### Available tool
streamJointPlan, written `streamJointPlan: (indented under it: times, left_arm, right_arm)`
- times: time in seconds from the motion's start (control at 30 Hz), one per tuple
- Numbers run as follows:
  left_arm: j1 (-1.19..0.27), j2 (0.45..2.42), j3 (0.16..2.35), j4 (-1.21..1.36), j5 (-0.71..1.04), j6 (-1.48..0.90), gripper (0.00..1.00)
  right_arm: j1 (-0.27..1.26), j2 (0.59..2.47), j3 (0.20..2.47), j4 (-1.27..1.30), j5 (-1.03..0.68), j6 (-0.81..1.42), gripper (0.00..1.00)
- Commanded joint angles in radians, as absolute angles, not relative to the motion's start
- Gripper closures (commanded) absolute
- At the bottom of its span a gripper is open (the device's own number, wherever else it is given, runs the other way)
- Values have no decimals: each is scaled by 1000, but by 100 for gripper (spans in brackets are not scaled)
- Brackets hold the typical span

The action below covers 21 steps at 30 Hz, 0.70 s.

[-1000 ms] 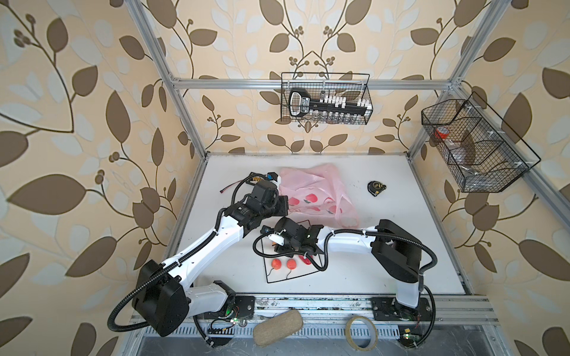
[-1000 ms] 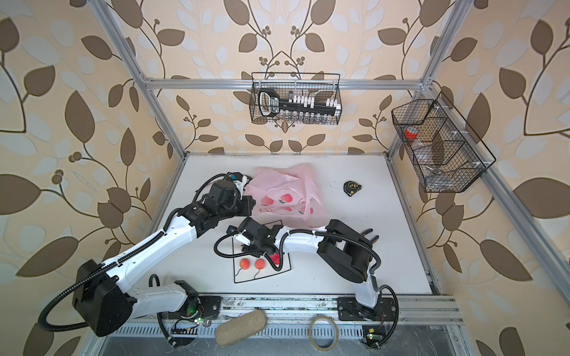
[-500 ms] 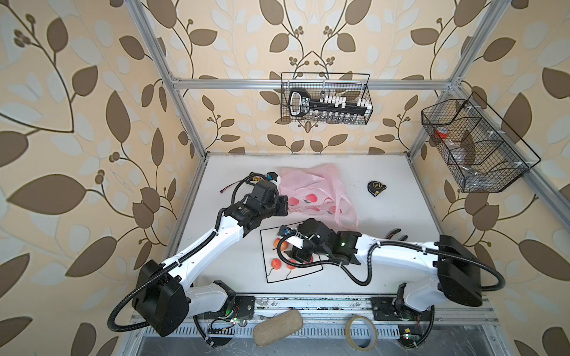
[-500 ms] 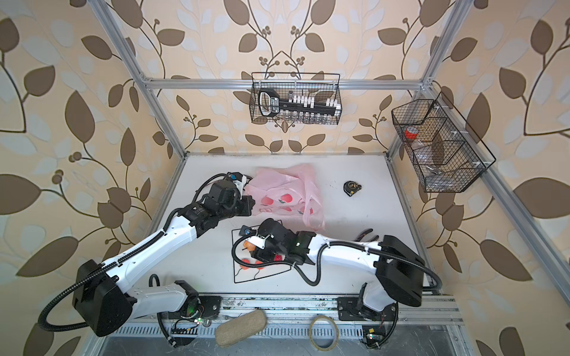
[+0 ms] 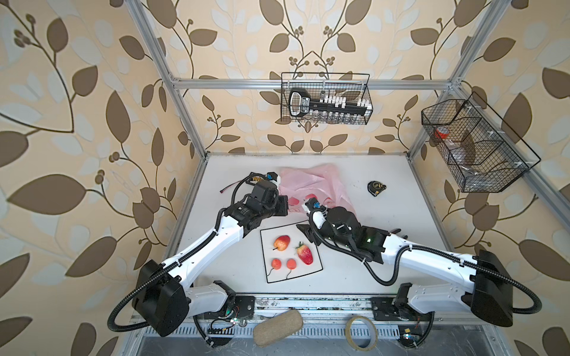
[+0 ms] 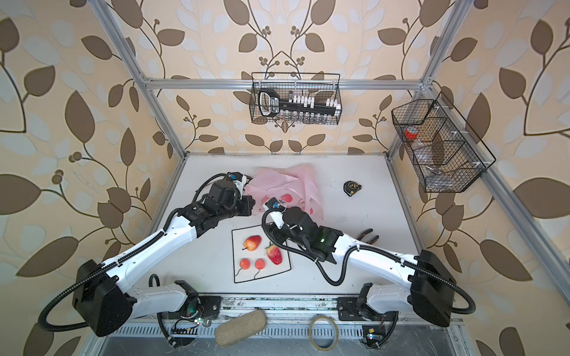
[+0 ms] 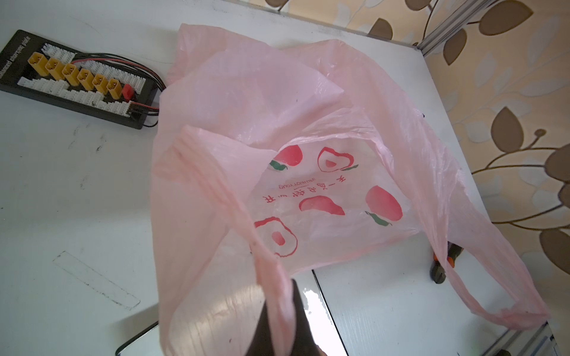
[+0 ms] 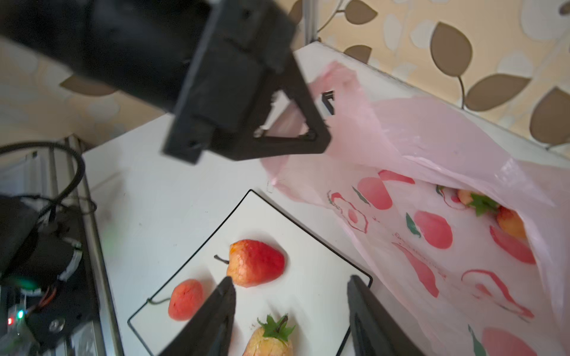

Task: Take the fake fruits out of the plastic bag
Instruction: 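Move the right gripper back into the bag opening held by the left gripper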

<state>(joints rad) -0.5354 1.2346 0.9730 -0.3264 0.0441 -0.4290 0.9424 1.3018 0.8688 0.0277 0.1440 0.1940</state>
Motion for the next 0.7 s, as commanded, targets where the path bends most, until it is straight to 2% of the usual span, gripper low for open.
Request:
streamJointPlan:
  times: [0.0,0.23,0.33,0.47,0.67]
  left_arm:
    - [-532,1217,1022,-307,51,-431,100]
    - [-532,1208,1023,-302,72,-423,100]
    - [-532,1196,1020,-291,78,-412,100]
    - [-532,1181,1020,-273,83,-399,100]
    - [-532,1166,1014,-260,84,-392,100]
  right_arm:
    - [903,1349,926,62,215,459,46]
    - [856,1534,1077,-2,311,726,59]
    - [841,1590,1118,2,302,722,62]
    - [806,1664,1172,18,260,427,65]
    - [738,1712,1178,-1,159,-231,71]
